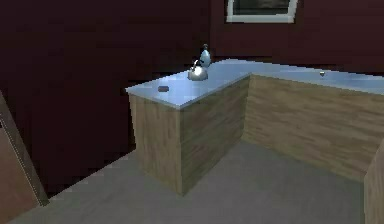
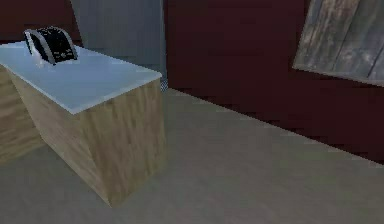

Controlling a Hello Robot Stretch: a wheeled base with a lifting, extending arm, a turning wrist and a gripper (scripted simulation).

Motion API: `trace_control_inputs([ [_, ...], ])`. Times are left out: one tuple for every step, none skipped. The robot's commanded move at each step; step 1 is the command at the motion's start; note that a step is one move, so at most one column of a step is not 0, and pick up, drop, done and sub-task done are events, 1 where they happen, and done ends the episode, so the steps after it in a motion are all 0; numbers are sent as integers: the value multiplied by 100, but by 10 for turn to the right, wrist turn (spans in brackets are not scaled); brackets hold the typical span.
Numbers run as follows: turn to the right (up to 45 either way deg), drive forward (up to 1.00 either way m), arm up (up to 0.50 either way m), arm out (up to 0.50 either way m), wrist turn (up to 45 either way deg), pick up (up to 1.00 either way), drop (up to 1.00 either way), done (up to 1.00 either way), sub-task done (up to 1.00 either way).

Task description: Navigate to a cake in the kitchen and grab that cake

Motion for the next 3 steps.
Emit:
trace_control_inputs([
  [150,0,0,0,0,0,0,0,0],
  [0,60,0,0,0,0,0,0,0],
  [330,0,0,0,0,0,0,0,0],
])
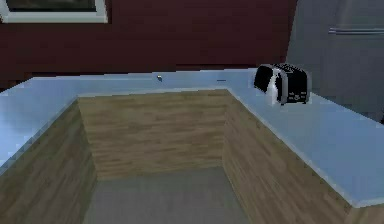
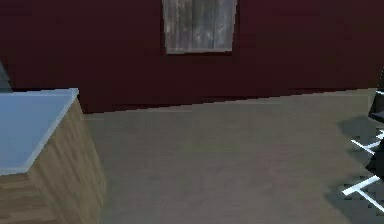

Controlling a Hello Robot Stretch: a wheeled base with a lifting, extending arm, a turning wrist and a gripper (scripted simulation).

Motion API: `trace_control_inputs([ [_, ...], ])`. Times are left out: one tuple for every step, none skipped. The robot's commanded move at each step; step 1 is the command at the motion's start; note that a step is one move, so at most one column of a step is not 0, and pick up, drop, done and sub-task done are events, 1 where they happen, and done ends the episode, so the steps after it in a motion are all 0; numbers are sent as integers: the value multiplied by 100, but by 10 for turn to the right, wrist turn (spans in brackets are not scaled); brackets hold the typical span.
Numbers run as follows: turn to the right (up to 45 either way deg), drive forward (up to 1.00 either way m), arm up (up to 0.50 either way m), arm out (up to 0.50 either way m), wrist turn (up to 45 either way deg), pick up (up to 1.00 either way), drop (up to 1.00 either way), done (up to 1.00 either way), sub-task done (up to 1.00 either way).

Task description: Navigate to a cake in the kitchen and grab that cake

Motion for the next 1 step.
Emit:
trace_control_inputs([
  [0,5,0,0,0,0,0,0,0],
])
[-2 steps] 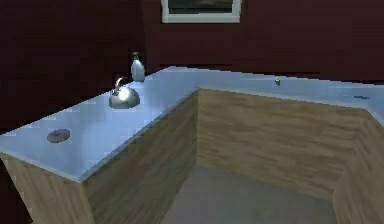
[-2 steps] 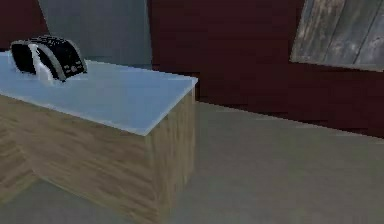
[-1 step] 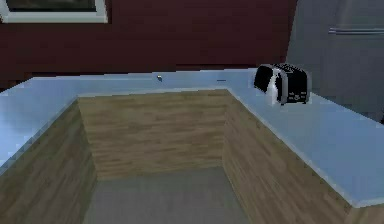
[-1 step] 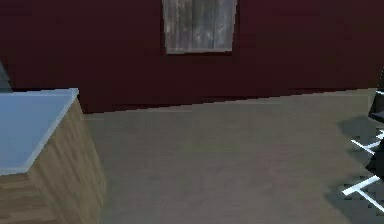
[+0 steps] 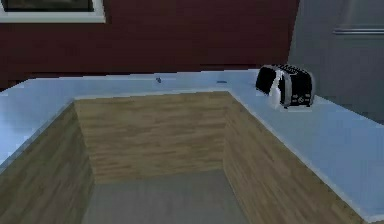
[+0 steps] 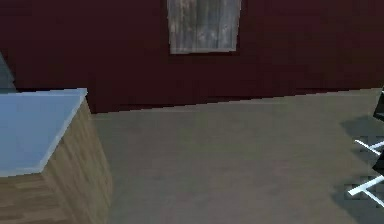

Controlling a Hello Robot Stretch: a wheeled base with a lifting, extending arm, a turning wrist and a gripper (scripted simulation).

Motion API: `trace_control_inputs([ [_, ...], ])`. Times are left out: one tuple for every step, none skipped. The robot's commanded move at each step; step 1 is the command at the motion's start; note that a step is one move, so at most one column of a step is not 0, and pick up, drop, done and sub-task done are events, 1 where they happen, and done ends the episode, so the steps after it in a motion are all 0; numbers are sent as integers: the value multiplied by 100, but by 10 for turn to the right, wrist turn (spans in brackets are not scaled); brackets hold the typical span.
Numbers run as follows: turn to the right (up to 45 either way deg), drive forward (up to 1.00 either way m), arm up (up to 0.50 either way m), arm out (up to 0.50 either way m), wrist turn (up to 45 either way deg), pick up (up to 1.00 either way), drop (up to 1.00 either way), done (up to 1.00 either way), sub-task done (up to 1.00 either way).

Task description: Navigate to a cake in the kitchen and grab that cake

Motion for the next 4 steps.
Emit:
trace_control_inputs([
  [-450,0,0,0,0,0,0,0,0],
  [-450,0,0,0,0,0,0,0,0],
  [-450,0,0,0,0,0,0,0,0],
  [-240,0,0,0,0,0,0,0,0],
])
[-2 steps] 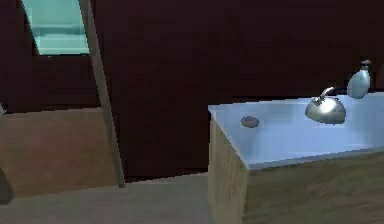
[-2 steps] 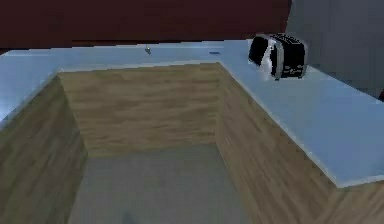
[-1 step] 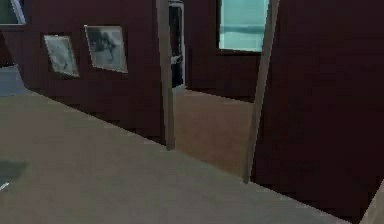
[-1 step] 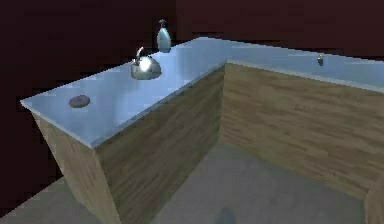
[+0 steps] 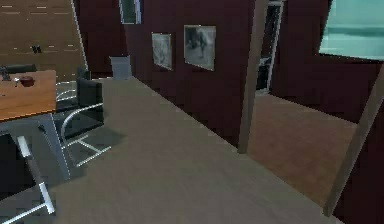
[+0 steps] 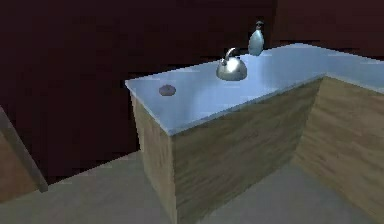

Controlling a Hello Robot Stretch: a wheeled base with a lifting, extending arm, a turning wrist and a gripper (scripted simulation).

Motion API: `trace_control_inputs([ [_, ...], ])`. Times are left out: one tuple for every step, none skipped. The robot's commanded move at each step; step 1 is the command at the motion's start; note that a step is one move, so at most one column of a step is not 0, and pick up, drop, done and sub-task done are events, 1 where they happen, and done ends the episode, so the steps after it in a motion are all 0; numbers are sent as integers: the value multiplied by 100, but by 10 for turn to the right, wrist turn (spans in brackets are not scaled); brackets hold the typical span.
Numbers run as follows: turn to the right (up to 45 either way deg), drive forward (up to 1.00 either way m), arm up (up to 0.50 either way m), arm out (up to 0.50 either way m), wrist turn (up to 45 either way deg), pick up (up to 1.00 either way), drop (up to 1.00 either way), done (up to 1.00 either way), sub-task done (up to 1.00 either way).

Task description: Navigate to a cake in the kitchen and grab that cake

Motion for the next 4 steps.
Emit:
trace_control_inputs([
  [-30,0,0,0,0,0,0,0,0],
  [450,0,0,0,0,0,0,0,0],
  [210,0,0,0,0,0,0,0,0],
  [0,45,0,0,0,0,0,0,0],
])
